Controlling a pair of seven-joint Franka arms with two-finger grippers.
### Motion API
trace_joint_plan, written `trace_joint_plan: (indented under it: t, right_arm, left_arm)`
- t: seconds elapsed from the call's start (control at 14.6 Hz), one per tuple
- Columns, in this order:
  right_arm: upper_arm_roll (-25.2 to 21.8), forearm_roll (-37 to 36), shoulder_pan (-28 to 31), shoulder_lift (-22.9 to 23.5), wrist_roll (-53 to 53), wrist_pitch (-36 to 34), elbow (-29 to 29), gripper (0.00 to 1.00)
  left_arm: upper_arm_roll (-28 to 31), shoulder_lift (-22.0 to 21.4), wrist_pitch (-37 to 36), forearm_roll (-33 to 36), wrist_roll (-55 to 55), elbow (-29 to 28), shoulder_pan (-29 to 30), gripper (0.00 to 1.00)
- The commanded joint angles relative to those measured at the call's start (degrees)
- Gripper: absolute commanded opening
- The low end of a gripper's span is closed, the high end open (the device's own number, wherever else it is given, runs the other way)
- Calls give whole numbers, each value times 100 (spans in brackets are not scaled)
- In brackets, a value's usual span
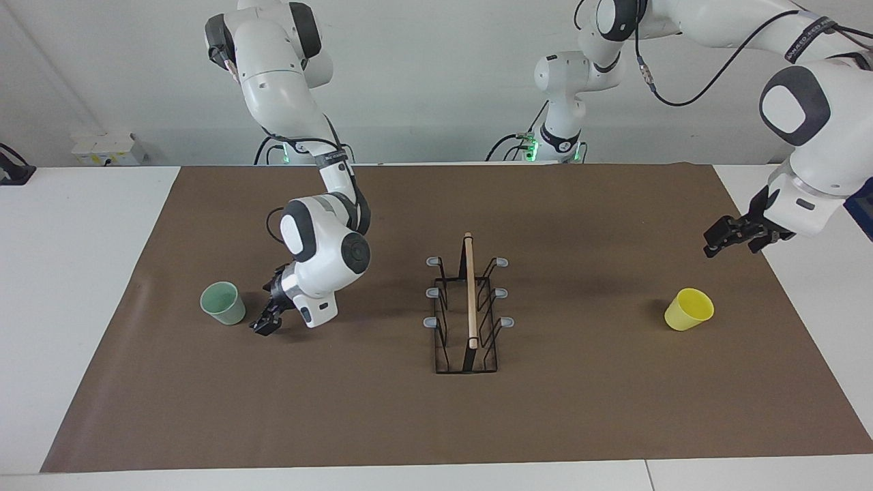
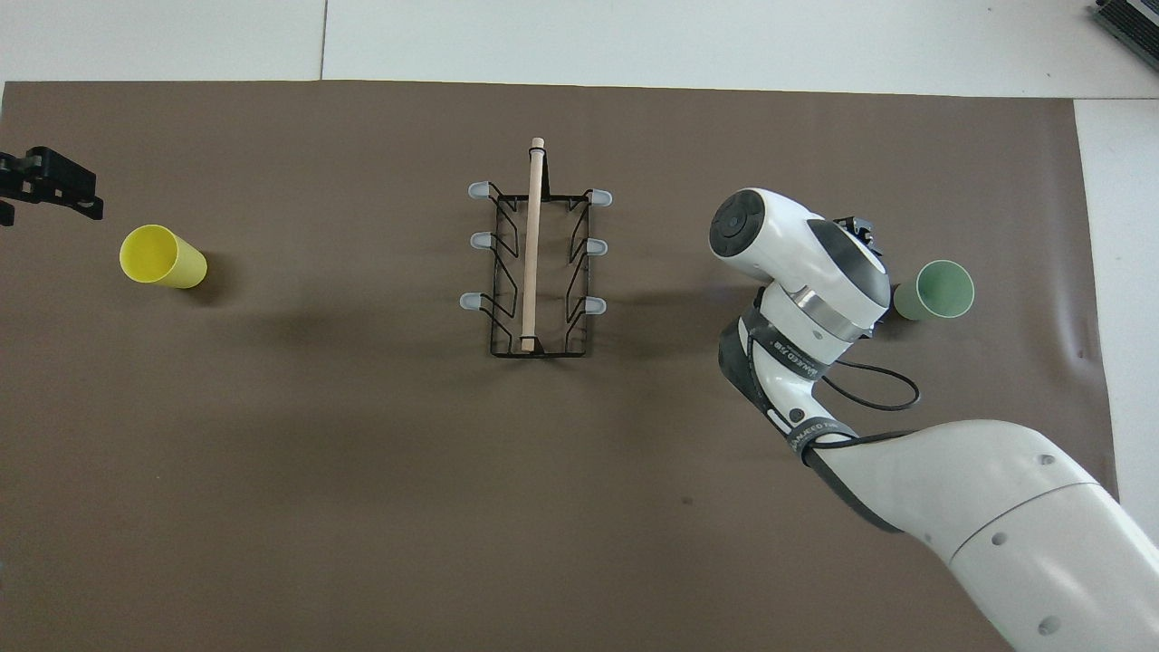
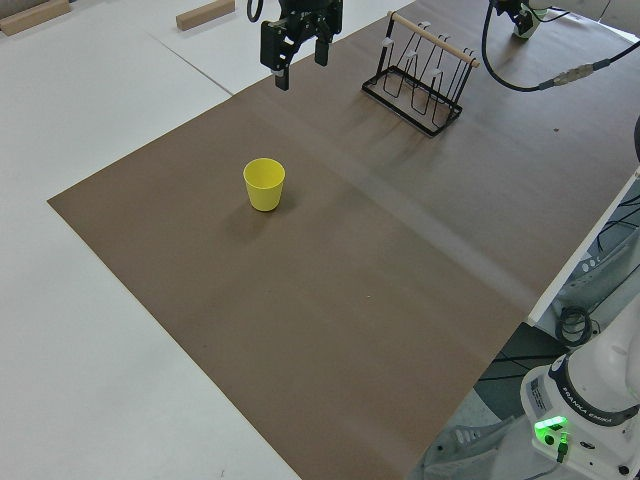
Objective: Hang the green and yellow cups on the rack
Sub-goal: 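Reach the right gripper to the green cup and grasp it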
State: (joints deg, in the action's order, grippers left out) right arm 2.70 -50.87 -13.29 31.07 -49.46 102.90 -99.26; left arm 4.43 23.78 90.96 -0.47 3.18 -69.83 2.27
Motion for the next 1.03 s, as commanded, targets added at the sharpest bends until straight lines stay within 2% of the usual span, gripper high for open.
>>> trace_joint_plan:
  t: [0.0, 0.21, 0.34, 0.41, 0.75, 0.96]
  right_arm:
    - [29, -816, -104, -610, -257, 317, -1058, 100]
    - [29, -1530, -104, -672, -187, 442, -1350, 100]
    - [20, -1802, -52, -672, 347, 441, -1525, 100]
    - [20, -2048, -17, -681, 506, 468, -1631, 100]
    - [20, -2331, 36, -558, 1087, 424, -1684, 100]
    - [20, -2681, 89, -392, 1281, 485, -1684, 100]
  left_arm:
    - [172, 626, 114, -103, -501, 591, 19, 91]
    - [480, 1171, 289, -111, -1115, 857, 10, 91]
    - [489, 1270, 588, -216, -1704, 857, 63, 91]
    - [480, 1287, 676, -504, -1977, 848, 220, 92]
    - [471, 1656, 1071, -1340, -3550, 786, 634, 100]
    - [515, 1980, 1405, -1456, -3763, 848, 775, 100]
